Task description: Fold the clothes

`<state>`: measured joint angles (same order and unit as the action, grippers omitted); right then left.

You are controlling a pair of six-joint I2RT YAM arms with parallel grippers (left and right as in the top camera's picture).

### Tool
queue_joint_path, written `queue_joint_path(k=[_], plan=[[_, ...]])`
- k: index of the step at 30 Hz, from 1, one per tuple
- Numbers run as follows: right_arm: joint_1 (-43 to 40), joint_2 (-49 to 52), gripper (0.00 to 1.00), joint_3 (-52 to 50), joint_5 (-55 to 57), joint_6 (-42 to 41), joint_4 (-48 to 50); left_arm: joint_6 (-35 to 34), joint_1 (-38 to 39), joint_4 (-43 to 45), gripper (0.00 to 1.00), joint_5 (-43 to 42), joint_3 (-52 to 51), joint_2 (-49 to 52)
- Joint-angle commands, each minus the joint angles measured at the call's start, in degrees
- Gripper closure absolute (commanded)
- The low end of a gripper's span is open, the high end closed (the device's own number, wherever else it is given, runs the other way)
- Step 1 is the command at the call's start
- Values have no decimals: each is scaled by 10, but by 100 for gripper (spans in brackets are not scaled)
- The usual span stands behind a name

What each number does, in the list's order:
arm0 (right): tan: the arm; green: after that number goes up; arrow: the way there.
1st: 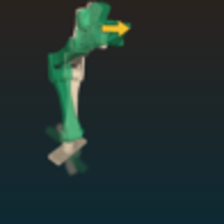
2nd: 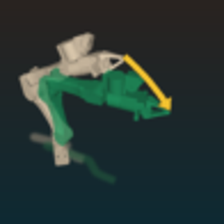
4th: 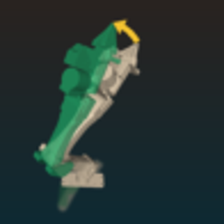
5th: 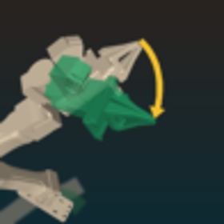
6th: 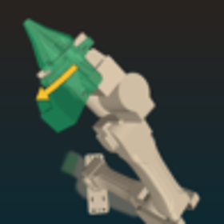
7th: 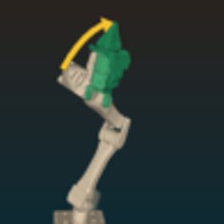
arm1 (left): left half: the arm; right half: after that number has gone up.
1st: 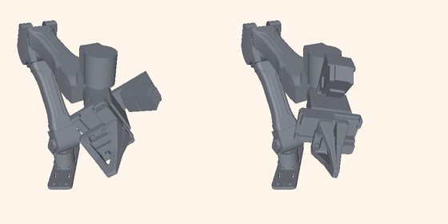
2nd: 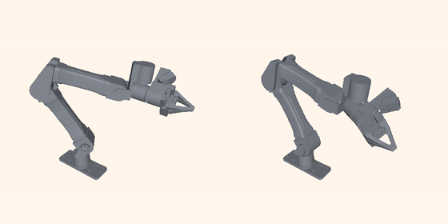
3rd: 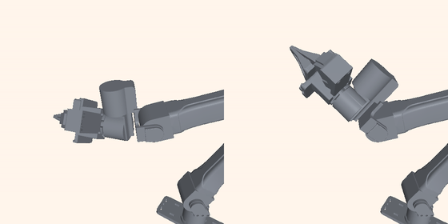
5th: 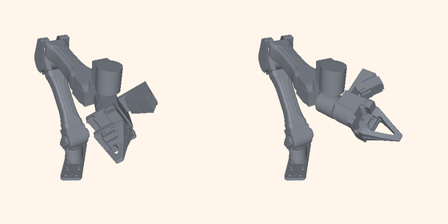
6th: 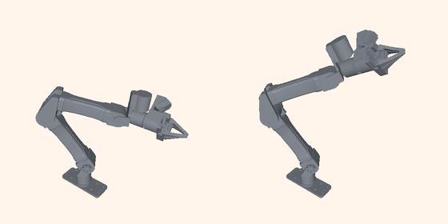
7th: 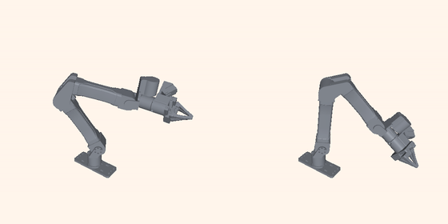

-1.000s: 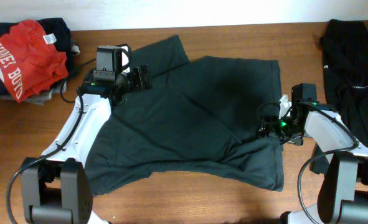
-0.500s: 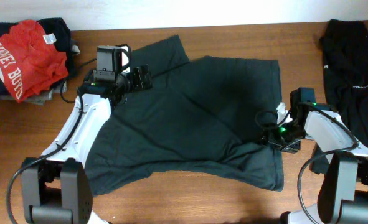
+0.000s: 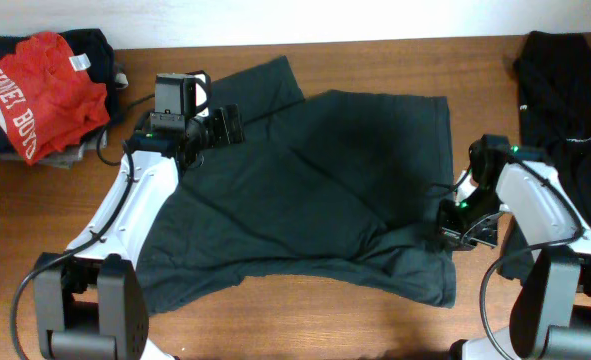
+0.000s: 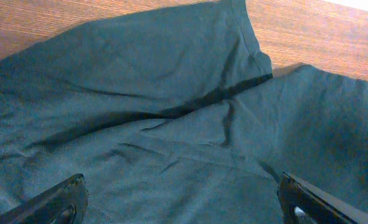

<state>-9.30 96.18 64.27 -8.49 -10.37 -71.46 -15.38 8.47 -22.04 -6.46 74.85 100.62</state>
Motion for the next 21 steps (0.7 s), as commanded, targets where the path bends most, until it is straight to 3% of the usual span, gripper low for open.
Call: queue_joint_path(k=[1, 5, 11, 21], plan=[[-2, 2, 96, 48, 49, -57, -46, 9, 0, 0, 3, -2, 1, 2], [-2, 1, 96, 62, 69, -88, -94, 9, 0, 0, 3, -1, 1, 2], [-2, -21, 96, 62, 133, -202, -174, 9, 0, 1, 3, 1, 1, 2], [-2, -208, 96, 61, 92, -216, -219, 9, 0, 11, 3, 3, 1, 2]])
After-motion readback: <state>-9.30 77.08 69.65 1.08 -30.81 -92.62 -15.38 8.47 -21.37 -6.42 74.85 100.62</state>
